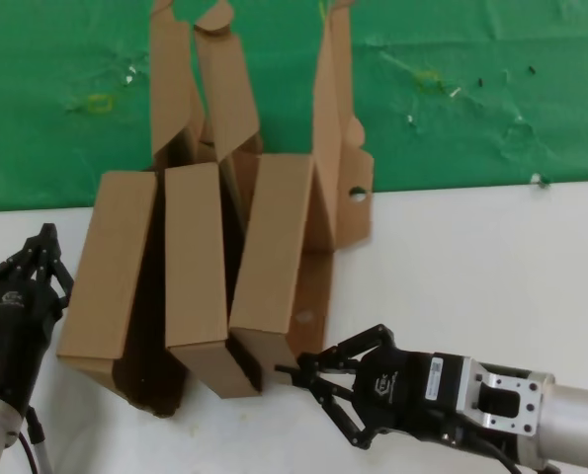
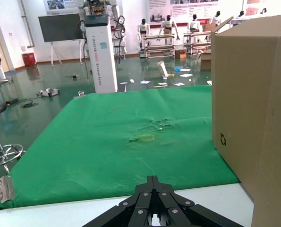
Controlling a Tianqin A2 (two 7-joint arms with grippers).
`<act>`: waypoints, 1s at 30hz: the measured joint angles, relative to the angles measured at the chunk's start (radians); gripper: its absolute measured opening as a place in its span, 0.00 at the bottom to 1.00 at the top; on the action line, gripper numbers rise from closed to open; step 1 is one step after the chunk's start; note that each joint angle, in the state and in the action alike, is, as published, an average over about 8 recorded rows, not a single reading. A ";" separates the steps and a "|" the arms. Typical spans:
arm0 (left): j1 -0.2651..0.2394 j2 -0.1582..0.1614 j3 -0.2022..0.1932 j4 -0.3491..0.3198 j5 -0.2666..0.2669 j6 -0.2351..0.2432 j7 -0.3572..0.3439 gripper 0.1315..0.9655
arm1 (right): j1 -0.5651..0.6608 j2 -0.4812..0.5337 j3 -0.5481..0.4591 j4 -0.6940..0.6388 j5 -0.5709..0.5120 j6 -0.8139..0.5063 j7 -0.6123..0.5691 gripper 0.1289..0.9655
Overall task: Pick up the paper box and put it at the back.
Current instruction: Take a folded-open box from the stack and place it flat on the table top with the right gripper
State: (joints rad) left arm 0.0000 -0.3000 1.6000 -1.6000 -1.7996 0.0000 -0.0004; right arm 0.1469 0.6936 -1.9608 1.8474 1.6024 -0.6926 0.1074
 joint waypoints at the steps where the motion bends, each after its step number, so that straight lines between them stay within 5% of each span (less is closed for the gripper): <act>1: 0.000 0.000 0.000 0.000 0.000 0.000 0.000 0.01 | -0.002 0.003 0.003 0.003 -0.001 0.003 0.001 0.03; 8: 0.000 0.000 0.000 0.000 0.000 0.000 0.000 0.01 | -0.056 0.074 0.074 0.062 -0.006 0.040 0.029 0.03; 17: 0.000 0.000 0.000 0.000 0.000 0.000 0.000 0.01 | -0.204 0.227 0.288 0.162 -0.043 0.116 0.140 0.02; 24: 0.000 0.000 0.000 0.000 0.000 0.000 0.000 0.01 | -0.141 0.252 0.369 0.185 -0.286 0.052 0.353 0.02; 30: 0.000 0.000 0.000 0.000 0.000 0.000 0.000 0.01 | 0.107 0.202 0.266 0.141 -0.574 -0.137 0.504 0.02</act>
State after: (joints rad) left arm 0.0000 -0.3000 1.6001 -1.6000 -1.7997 0.0000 -0.0004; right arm 0.2541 0.8956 -1.6947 1.9885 1.0285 -0.8296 0.6112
